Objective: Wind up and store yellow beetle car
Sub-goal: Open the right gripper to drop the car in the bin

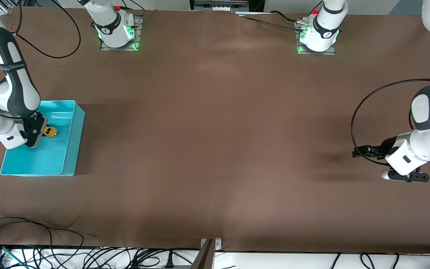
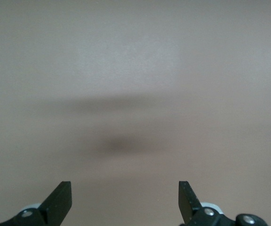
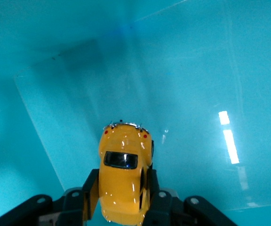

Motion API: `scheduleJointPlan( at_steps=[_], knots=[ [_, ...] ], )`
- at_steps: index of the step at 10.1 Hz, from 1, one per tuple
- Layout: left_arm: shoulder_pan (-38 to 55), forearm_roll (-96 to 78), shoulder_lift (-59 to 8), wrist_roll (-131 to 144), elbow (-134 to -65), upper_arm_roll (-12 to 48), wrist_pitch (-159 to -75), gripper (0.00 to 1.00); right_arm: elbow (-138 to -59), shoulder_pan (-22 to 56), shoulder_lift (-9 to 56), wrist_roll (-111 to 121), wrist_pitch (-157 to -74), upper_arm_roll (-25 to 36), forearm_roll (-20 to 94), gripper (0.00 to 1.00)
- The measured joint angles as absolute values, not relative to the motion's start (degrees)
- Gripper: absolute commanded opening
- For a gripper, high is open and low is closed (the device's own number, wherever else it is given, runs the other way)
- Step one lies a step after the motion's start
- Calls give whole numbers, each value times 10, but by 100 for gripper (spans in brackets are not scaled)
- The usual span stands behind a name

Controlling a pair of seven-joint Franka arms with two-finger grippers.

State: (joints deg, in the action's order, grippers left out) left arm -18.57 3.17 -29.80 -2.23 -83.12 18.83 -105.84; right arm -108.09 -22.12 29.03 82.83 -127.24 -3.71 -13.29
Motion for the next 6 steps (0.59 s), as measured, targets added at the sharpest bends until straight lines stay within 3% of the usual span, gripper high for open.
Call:
scheduleJointPlan(
  at_steps=[2,6],
  knots=[
    [-191,32,-298,-22,-830,189,-1058,100,-1081,-217,291,817,-1275,-37,-133,100],
    [-195,32,-298,-22,-828,189,-1058,100,-1074,-216,272,803,-1274,-37,-129,100]
  ],
)
